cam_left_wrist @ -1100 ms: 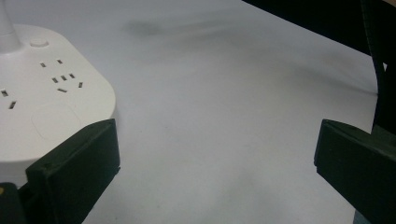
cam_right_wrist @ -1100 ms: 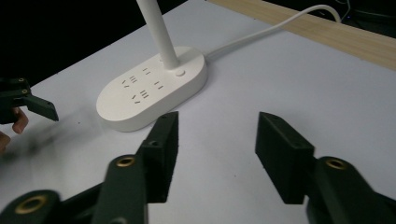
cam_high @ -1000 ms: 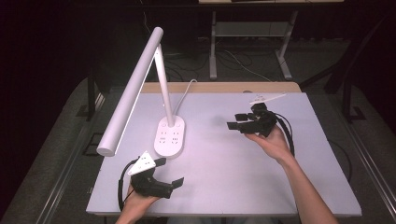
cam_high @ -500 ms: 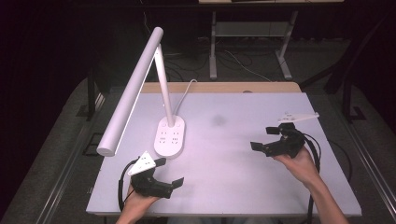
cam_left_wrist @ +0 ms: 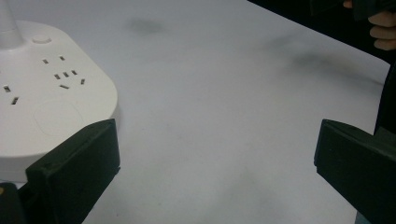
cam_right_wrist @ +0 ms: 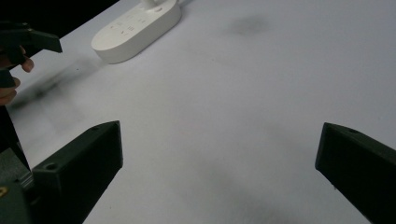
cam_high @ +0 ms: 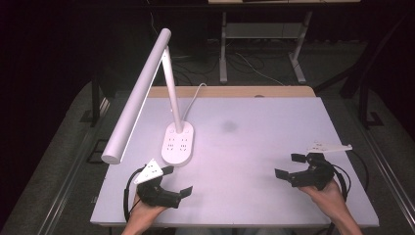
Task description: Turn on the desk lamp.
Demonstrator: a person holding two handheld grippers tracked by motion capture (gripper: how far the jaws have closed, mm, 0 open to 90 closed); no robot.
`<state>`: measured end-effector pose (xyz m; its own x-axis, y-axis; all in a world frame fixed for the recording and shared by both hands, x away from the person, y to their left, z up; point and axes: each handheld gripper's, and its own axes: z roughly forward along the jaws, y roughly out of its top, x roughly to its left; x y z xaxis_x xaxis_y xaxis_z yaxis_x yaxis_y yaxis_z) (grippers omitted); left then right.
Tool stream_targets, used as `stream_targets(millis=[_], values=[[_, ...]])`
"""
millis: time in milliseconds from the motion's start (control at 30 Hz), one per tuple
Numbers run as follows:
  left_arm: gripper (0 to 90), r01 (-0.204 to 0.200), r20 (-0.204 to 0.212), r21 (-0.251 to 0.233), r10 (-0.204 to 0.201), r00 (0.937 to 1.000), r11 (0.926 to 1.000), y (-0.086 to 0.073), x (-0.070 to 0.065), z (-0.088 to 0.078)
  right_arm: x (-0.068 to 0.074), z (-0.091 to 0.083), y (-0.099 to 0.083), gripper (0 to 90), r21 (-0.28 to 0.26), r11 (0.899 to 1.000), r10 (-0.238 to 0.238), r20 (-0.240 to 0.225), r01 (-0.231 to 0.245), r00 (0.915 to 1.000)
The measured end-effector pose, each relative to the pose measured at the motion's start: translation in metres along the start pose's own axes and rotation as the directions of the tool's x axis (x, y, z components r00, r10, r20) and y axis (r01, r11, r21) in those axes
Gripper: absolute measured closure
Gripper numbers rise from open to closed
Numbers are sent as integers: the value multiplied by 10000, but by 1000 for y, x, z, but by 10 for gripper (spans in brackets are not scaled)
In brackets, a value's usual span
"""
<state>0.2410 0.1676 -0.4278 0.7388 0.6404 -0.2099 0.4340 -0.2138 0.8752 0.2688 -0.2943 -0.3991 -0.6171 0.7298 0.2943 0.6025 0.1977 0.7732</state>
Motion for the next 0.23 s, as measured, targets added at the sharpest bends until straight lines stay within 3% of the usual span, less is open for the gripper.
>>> stream_targets(millis=[233], values=[[0, 14, -1, -22, -14, 10000, 10000, 0, 0, 1, 3, -9, -17, 6, -217, 9995, 214, 182, -210, 9996]])
